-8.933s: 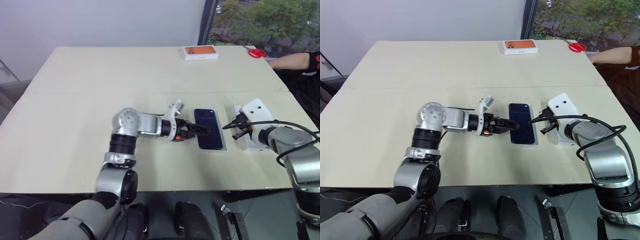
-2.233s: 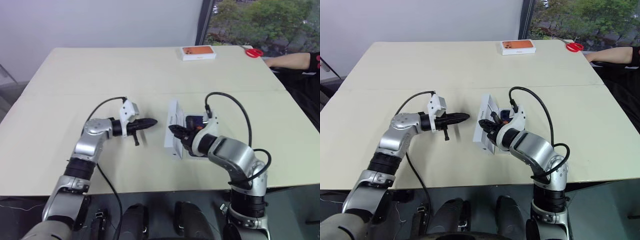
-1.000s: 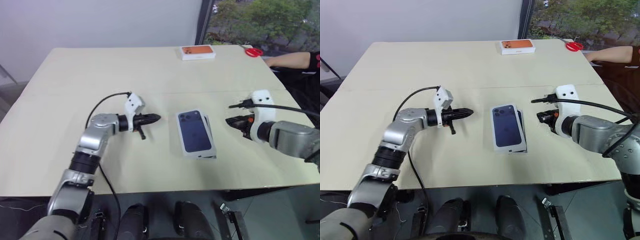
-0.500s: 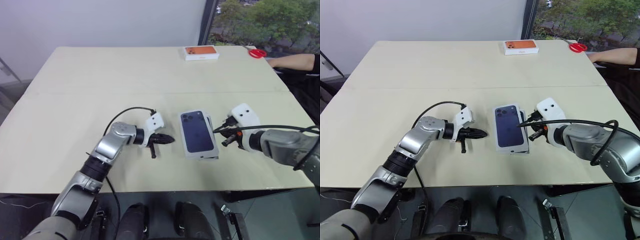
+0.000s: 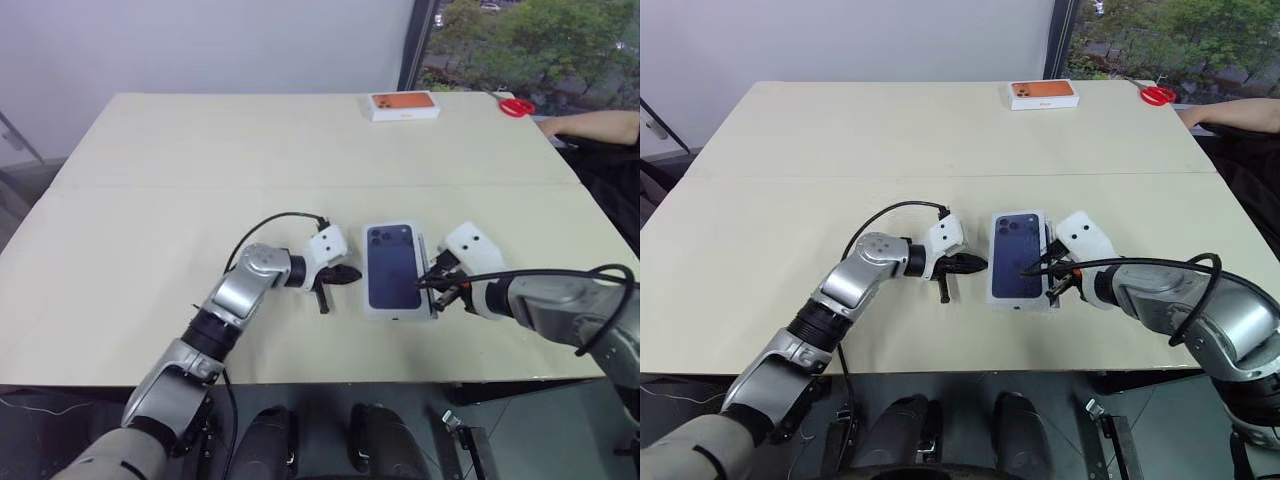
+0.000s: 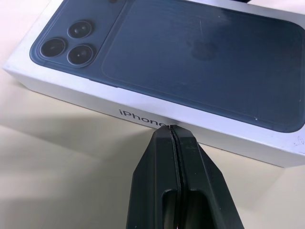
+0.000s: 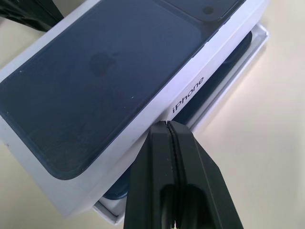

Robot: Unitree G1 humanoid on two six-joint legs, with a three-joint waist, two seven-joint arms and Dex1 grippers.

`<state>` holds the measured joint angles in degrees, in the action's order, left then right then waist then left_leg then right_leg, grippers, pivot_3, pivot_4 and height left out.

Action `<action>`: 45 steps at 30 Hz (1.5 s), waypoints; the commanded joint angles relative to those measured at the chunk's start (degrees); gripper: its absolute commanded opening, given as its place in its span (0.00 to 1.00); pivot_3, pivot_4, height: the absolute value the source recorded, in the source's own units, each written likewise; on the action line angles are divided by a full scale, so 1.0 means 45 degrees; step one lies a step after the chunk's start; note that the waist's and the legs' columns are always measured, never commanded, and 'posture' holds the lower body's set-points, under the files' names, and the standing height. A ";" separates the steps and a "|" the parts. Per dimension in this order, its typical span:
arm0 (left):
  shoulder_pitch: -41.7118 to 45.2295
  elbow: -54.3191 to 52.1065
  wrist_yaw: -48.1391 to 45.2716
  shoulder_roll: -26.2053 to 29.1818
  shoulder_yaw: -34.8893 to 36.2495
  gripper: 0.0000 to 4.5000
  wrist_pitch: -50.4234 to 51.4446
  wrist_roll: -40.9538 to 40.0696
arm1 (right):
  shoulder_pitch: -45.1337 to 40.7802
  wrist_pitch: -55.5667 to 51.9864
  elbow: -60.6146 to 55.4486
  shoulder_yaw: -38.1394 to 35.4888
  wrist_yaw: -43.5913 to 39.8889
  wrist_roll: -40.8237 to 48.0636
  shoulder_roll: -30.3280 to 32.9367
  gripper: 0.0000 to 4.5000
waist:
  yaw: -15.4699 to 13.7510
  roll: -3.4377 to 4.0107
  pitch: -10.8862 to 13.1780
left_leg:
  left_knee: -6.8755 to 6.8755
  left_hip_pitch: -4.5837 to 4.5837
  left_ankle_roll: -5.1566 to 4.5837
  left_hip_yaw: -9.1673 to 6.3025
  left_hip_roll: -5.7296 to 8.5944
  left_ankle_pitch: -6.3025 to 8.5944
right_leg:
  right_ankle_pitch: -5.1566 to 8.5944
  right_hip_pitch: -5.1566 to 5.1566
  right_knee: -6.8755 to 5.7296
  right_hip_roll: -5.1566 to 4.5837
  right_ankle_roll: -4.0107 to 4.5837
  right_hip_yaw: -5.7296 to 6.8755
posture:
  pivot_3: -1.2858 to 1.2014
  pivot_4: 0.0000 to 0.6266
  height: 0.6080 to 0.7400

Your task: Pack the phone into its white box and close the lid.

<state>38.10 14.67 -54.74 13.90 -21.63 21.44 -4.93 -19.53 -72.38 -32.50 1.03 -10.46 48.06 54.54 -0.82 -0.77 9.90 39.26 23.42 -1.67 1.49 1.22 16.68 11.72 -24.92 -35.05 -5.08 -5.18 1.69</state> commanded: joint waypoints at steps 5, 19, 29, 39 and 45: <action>0.0419 -0.0114 0.0220 -0.0701 0.0230 0.00 -0.0537 -0.0161 | 0.0016 -0.0228 -0.0635 -0.0709 -0.0528 -0.0408 -0.0187 0.01 | -0.0004 0.0000 0.0000 | 0.0000 0.0000 0.0000 0.0000 0.0003 0.0000 | -0.0001 0.0000 0.0000 0.0001 -0.0001 0.0003 | 0.52 0.24 1.00; 0.0614 -0.0171 0.0142 -0.1058 0.0352 0.00 -0.0585 -0.0244 | 0.0266 -0.0561 -0.0675 -0.1072 -0.0955 -0.1105 -0.0599 0.01 | 0.0000 0.0000 0.0000 | 0.0000 0.0000 0.0000 0.0001 0.0003 0.0000 | -0.0002 0.0000 -0.0002 0.0015 -0.0003 0.0011 | 0.52 0.24 1.00; 0.0484 -0.0234 0.0077 -0.1061 0.0137 0.00 -0.0636 -0.0128 | 0.0578 -0.0641 -0.0744 -0.1037 -0.1138 -0.1552 -0.0933 0.01 | 0.0001 0.0000 0.0000 | 0.0001 -0.0001 0.0000 0.0000 0.0004 0.0000 | -0.0002 0.0000 -0.0003 0.0017 -0.0004 0.0013 | 0.52 0.24 1.00; 0.0588 -0.0295 -0.0104 -0.0712 0.1018 0.00 -0.0158 -0.0727 | 0.0659 -0.0595 -0.0841 -0.1832 -0.1558 -0.2077 -0.0371 0.01 | 0.0002 0.0000 0.0000 | 0.0000 -0.0001 0.0000 0.0001 0.0006 0.0000 | -0.0002 -0.0001 -0.0005 0.0020 -0.0004 0.0014 | 0.52 0.24 1.00; 0.1347 -0.0063 0.0153 -0.0888 0.2250 0.00 0.0451 -0.1736 | 0.1143 -0.0026 -0.1155 -0.2900 -0.2637 -0.2163 0.0561 0.01 | -0.0013 -0.0001 0.0000 | 0.0004 -0.0001 0.0000 0.0000 0.0008 0.0000 | -0.0002 0.0003 -0.0005 0.0020 -0.0006 0.0019 | 0.52 0.24 1.00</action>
<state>42.36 15.62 -54.57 10.54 -13.01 23.28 -11.00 -14.94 -74.10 -35.04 -9.87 -20.64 38.49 55.96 -0.88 -0.78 9.90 39.28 23.42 -1.67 1.49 1.26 16.68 11.71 -24.90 -35.07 -4.98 -5.21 1.78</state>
